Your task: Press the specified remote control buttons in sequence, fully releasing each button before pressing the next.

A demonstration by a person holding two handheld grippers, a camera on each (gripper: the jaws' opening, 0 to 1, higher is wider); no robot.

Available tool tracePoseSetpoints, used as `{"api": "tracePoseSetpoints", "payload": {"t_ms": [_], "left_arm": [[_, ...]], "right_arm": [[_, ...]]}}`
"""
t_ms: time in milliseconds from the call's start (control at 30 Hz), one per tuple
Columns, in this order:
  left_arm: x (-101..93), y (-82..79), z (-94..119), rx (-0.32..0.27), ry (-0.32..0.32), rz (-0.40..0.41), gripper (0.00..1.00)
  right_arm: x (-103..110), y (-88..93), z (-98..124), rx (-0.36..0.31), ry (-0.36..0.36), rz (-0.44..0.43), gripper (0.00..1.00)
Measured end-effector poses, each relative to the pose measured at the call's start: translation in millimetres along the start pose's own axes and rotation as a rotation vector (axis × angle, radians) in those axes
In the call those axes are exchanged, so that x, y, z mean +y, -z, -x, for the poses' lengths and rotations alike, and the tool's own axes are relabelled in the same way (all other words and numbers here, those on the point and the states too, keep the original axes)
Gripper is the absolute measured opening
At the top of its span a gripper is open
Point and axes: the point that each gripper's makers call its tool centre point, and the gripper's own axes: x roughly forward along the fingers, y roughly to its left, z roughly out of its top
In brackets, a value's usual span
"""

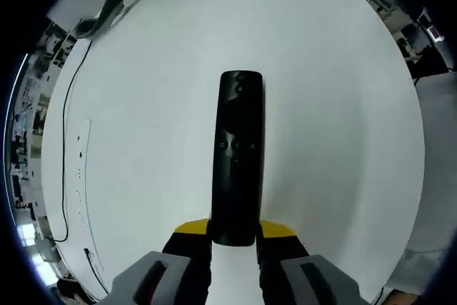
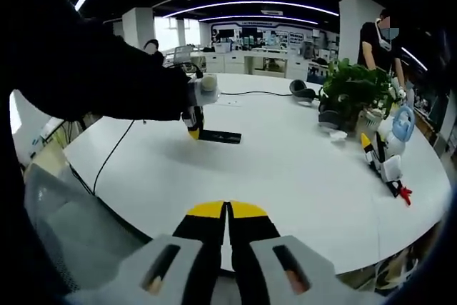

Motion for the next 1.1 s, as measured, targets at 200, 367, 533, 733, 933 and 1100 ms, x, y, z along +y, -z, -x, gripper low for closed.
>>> {"api": "tracePoseSetpoints", "payload": {"t_ms": [200,367,533,733,933,1100], "left_arm": [[-13.5,2.5,0.5,0.006,0.031,0.047,0.23],[-28.1,4.1,1.4,0.001,0.02,0.022,0.23],[-34.9,5.9,1.4,-0.008,0.03,0.04,0.23],[-46.1,7.0,2.4,-0.014,0.031,0.04,0.23],[-56.6,8.6,3.7,-0.029,0.033,0.052,0.23],[-66.2,8.9,4.7,-0.042,0.033,0.06,0.23]], "right_arm": [[1.0,-0.3,0.8,-0.006,-0.005,0.002,0.0],[0.1,-2.3,2.5,-0.022,-0.006,-0.005,0.0],[1.4,-2.3,2.4,-0.022,-0.009,0.003,0.0],[1.7,-3.1,2.9,-0.027,-0.014,-0.001,0.0],[2.8,-2.7,3.0,-0.026,-0.021,-0.001,0.0],[4.2,-2.9,3.4,-0.028,-0.029,-0.002,0.0]]}}
